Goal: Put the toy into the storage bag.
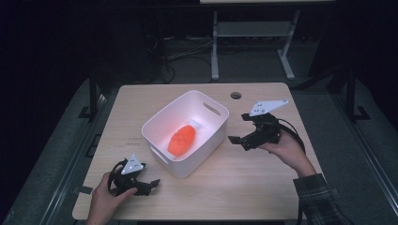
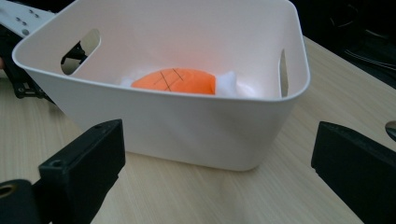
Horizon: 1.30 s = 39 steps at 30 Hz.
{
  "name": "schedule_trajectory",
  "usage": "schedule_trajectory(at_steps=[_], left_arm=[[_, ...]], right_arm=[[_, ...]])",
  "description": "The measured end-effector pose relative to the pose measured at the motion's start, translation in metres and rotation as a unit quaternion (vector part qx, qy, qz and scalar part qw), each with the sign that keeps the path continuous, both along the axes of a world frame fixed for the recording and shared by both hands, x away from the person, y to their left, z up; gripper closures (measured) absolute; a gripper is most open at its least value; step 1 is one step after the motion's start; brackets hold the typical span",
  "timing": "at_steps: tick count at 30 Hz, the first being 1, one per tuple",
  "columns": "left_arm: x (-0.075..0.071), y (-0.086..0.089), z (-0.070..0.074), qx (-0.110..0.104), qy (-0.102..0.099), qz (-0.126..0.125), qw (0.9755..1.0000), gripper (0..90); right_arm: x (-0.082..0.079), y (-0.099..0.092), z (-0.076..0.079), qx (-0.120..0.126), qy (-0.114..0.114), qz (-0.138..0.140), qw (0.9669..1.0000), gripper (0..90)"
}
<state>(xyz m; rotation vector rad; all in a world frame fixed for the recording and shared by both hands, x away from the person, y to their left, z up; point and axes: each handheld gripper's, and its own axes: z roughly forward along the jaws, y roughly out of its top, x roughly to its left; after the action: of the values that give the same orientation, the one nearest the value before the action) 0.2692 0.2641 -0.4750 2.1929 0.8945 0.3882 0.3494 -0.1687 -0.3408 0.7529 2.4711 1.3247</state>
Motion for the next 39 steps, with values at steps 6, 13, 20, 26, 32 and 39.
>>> schedule_trajectory(at_steps=[6,13,20,26,32,39], left_arm=[[0.000,0.000,0.000,0.001,0.000,-0.001,1.0000,13.3],[0.000,0.000,0.000,0.000,0.000,0.000,1.0000,13.3],[0.000,0.000,0.000,0.001,0.000,-0.001,1.0000,13.3],[0.000,0.000,0.000,0.000,0.000,0.000,1.0000,13.3],[0.000,0.000,0.000,0.002,0.001,-0.001,1.0000,13.3],[0.000,0.000,0.000,0.002,-0.001,-0.002,1.0000,13.2]], right_arm=[[-0.009,-0.009,-0.014,0.002,0.000,-0.017,0.9999,2.4],[-0.017,-0.020,-0.028,0.008,0.006,-0.030,0.9995,2.4],[-0.025,-0.027,-0.039,0.014,0.004,-0.049,0.9987,2.4],[-0.031,-0.032,-0.049,0.011,0.003,-0.068,0.9976,2.4],[-0.038,-0.036,-0.057,-0.008,0.004,-0.100,0.9950,2.1],[-0.047,-0.040,-0.070,-0.017,0.013,-0.116,0.9930,2.1]])
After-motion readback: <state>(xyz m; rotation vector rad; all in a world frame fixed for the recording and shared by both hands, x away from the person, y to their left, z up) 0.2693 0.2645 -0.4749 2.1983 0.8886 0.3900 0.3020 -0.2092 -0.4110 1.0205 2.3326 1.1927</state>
